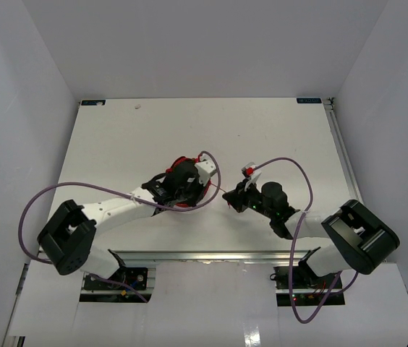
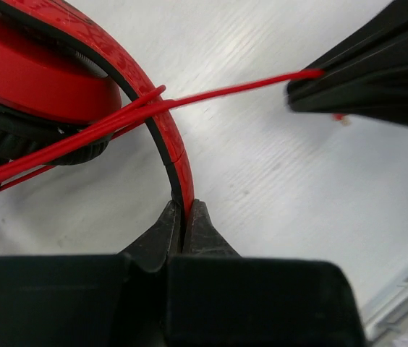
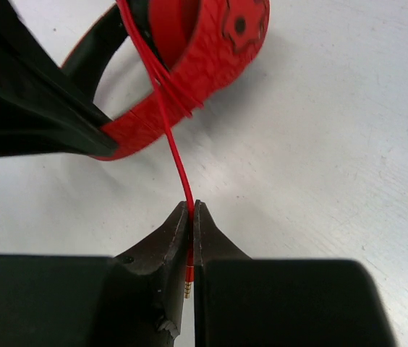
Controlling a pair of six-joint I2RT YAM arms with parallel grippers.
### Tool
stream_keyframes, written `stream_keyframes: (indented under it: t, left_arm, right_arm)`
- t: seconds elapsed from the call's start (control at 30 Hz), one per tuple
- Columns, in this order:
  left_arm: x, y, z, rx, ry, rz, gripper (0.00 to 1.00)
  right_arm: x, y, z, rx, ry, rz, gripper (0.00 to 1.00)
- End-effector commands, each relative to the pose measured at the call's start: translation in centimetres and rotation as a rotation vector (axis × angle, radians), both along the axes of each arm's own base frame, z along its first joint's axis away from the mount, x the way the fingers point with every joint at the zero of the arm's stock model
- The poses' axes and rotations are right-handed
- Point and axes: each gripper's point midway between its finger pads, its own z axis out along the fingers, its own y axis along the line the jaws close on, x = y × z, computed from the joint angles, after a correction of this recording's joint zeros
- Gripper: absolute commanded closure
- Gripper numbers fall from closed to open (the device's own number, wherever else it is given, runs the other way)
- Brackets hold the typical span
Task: Wrap the headphones
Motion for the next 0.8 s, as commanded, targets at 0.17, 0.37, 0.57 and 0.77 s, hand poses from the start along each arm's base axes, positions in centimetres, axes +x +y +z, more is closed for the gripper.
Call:
stream_keyframes:
  t: [0.17,0.37,0.57,0.77]
  left_arm:
    - [-1.9,-4.4,15.4,-0.548,-0.095,-0.175,1.0]
    - [-3.9,-5.8,20.8,-0.791,-0.048,-0.277,1.0]
    - [-5.0,-5.8,22.6,-0.991,0.057,-0.331,1.0]
    - [-5.2,-4.6,22.4,-1.174,0.249,-0.332,1.0]
  right_arm:
    - [1.5,-1.0,3.7,-0.003,-0.083,-0.085,0.92]
    - [1.2,-1.3,8.7,0.015,-0.136,-0.082,0.92]
    - [1.0,-2.2,12.4,0.043,-0.188,-0.109,0.92]
    - [1.6,-2.2,12.3,0.034,-0.194,-0.133,0.92]
